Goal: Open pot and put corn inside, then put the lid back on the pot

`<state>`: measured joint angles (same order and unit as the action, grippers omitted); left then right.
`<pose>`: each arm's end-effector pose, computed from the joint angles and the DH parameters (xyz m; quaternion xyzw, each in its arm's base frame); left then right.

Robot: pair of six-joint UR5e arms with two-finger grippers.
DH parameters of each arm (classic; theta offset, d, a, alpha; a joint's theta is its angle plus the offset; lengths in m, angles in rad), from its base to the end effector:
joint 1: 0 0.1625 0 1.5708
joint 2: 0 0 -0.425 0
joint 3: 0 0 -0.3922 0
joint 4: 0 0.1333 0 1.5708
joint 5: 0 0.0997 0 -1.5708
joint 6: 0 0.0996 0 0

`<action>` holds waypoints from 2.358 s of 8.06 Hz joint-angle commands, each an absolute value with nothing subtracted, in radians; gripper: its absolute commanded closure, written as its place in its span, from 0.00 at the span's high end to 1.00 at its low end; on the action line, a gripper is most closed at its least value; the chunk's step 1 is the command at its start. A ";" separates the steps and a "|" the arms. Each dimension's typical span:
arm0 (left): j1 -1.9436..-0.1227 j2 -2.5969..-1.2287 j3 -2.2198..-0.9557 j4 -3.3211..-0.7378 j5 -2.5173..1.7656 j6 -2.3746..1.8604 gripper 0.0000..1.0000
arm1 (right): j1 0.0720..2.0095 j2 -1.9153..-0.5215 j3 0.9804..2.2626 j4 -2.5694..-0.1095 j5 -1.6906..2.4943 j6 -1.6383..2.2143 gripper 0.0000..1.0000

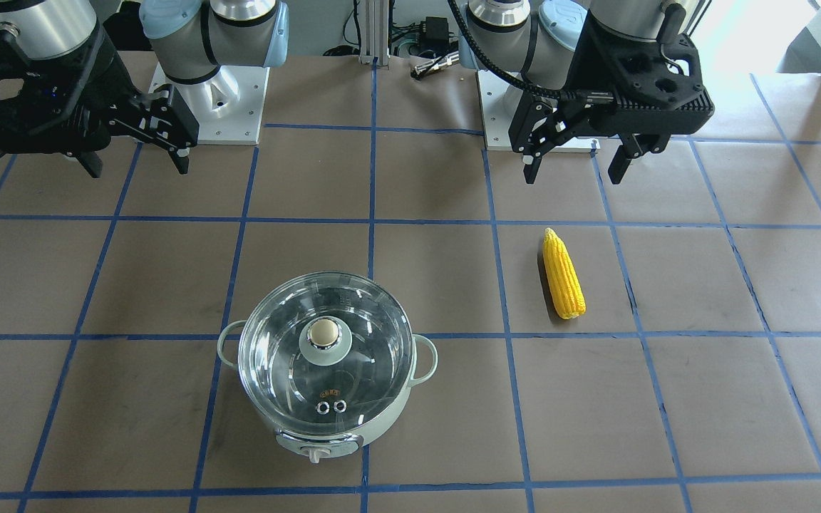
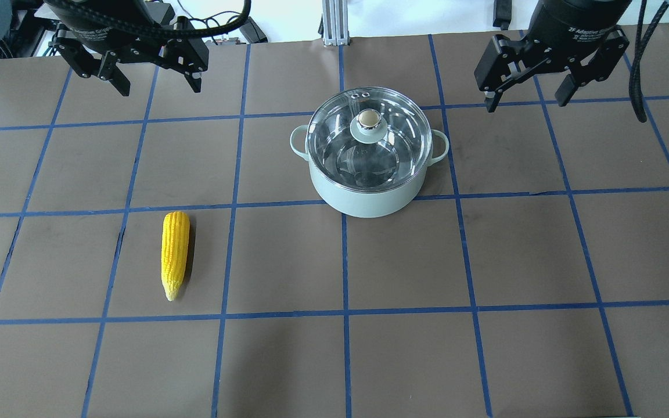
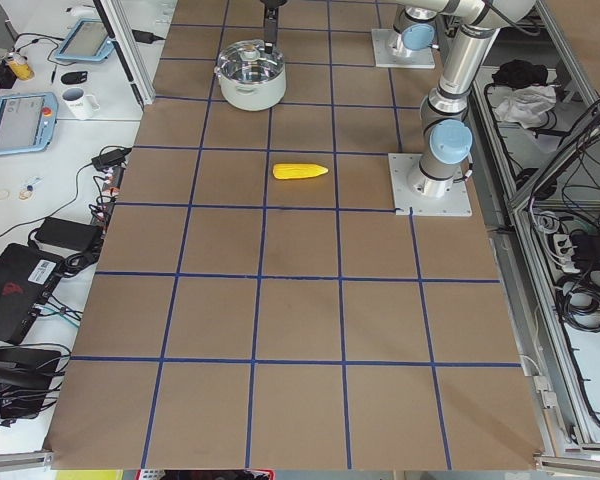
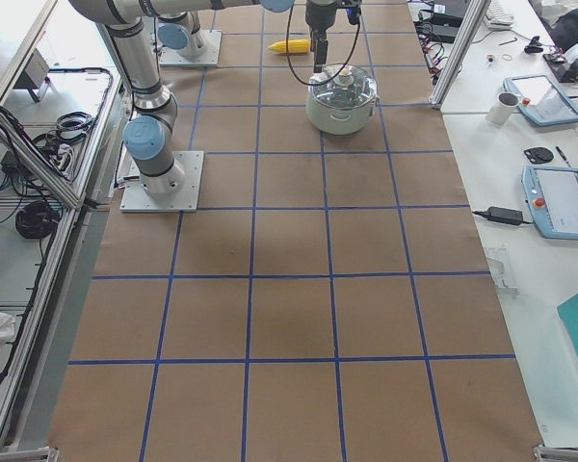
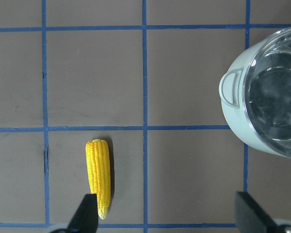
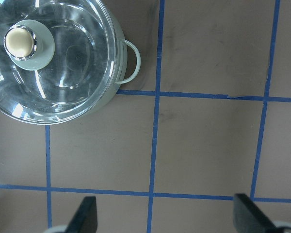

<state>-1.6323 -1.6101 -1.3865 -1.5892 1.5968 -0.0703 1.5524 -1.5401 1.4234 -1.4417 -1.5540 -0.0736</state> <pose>-0.1622 -0.5072 0.5577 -0.0052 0.9979 -0.0640 0.0088 0.1257 -0.5034 0.5322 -0.0275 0.9996 0.0058 0.0087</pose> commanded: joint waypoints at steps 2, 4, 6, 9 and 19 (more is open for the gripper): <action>-1.632 -1.609 -1.388 -1.589 1.595 -0.071 1.00 | 1.552 -1.540 1.424 -1.442 -1.554 -0.074 1.00; -1.629 -1.611 -1.390 -1.589 1.595 -0.069 1.00 | 1.552 -1.540 1.424 -1.440 -1.554 -0.074 1.00; -1.628 -1.609 -1.394 -1.591 1.595 -0.066 1.00 | 1.552 -1.540 1.425 -1.442 -1.552 -0.074 1.00; -1.475 -1.609 -1.394 -1.601 1.499 0.041 1.00 | 1.552 -1.537 1.425 -1.445 -1.557 -0.069 1.00; -1.267 -1.667 -1.730 -1.391 1.583 0.120 1.00 | 1.552 -1.534 1.425 -1.445 -1.557 -0.074 1.00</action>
<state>-1.2776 -1.6302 -1.6266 -1.5251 1.5824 0.1126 1.5524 -1.5340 1.4251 -1.4450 -1.5582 -0.0707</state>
